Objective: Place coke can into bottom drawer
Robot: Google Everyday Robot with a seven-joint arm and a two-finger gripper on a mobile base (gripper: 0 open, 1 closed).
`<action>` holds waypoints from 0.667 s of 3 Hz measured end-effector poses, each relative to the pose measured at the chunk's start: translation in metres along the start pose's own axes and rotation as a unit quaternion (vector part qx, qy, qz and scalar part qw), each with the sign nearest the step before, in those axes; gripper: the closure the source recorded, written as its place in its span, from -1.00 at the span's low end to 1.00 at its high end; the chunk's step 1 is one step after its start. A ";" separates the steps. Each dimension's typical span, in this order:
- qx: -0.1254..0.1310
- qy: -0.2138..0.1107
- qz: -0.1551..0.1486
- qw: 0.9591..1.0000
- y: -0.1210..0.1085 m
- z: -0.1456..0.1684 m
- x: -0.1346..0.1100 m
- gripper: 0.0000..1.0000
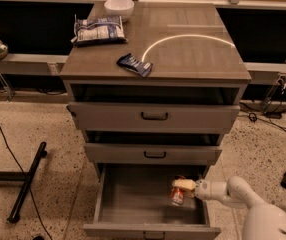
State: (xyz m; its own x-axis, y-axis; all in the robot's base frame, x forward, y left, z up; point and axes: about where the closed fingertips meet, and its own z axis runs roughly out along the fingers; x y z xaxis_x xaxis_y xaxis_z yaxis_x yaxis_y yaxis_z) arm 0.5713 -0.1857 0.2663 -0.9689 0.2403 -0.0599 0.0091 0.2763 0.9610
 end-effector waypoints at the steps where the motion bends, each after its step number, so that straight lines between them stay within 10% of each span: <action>1: 0.014 -0.001 -0.009 1.000 -0.022 0.009 0.004 1.00; 2: 0.042 0.002 -0.035 0.999 -0.040 0.015 0.008 1.00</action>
Offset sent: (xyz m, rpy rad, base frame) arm -0.0054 0.0031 -0.0562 -0.1277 -0.0764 0.0144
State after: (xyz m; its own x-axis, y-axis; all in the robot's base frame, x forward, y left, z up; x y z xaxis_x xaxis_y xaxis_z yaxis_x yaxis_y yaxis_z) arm 0.5670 -0.1808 0.2238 -0.9687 0.2147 -0.1248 -0.0378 0.3691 0.9286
